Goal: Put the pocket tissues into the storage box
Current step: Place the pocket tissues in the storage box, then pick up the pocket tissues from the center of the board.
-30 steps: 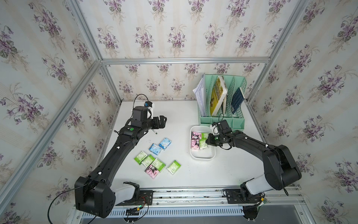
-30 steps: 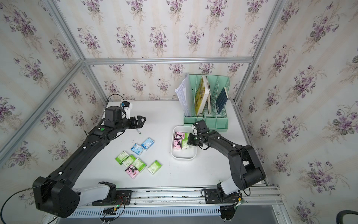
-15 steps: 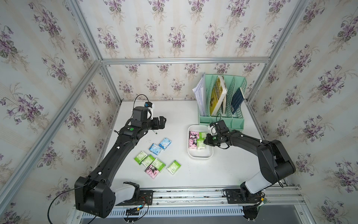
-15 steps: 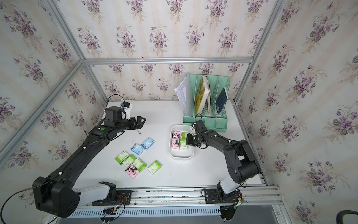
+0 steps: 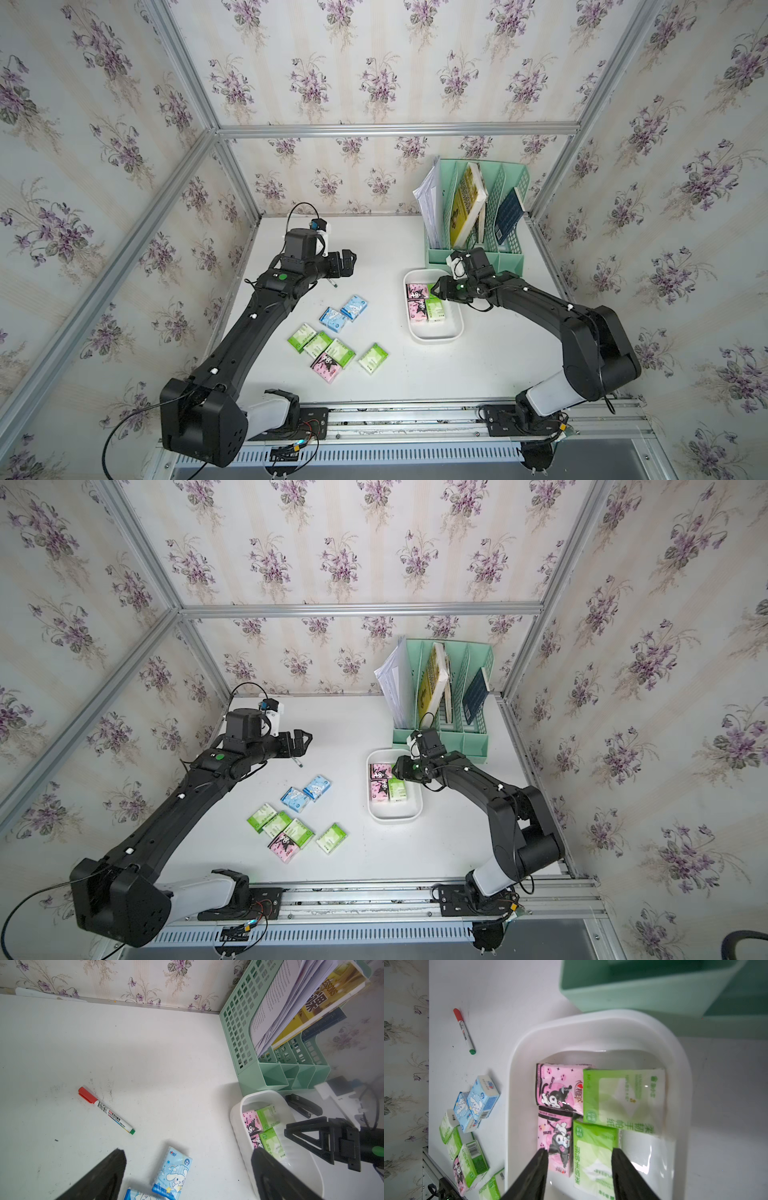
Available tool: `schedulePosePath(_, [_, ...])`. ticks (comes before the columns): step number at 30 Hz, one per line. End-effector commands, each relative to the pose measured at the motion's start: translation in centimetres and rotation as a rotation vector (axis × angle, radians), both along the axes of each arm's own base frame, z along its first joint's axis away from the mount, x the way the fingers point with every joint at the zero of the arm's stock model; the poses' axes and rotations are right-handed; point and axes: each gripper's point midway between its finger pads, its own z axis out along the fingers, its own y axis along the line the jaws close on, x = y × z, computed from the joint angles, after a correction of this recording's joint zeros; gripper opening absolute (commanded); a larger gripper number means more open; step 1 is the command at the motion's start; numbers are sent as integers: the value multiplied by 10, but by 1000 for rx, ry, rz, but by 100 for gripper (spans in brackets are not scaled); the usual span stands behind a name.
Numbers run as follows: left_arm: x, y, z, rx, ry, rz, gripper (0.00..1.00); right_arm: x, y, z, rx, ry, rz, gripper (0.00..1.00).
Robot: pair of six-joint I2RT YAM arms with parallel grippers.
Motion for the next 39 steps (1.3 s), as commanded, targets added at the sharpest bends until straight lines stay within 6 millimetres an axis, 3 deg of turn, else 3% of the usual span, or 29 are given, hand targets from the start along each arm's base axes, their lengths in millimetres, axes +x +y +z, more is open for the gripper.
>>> schedulePosePath(1, [2, 0, 6, 4, -22, -5, 99, 4, -7, 13, -52, -38, 7, 56])
schedulePosePath(6, [2, 2, 7, 7, -26, 7, 99, 2, 16, 38, -33, -129, 135, 58])
schedulePosePath(9, [4, 11, 7, -10, -20, 63, 99, -27, 61, 40, -28, -169, 338, 58])
schedulePosePath(13, [7, 38, 0, -78, 19, 166, 99, -67, 117, 43, 12, -209, 558, 58])
schedulePosePath(17, [4, 56, -3, -112, 30, 206, 99, -94, 149, 32, 44, -157, 701, 59])
schedulePosePath(24, [-1, 66, 1, -88, 23, 218, 99, -125, 154, -14, -4, 5, 844, 59])
schedulePosePath(28, [1, 65, -1, -92, 32, 218, 99, -141, 159, -25, 4, 61, 911, 59])
schedulePosePath(39, [3, 64, -3, -110, 44, 219, 99, -161, 171, -47, -3, 171, 1007, 59])
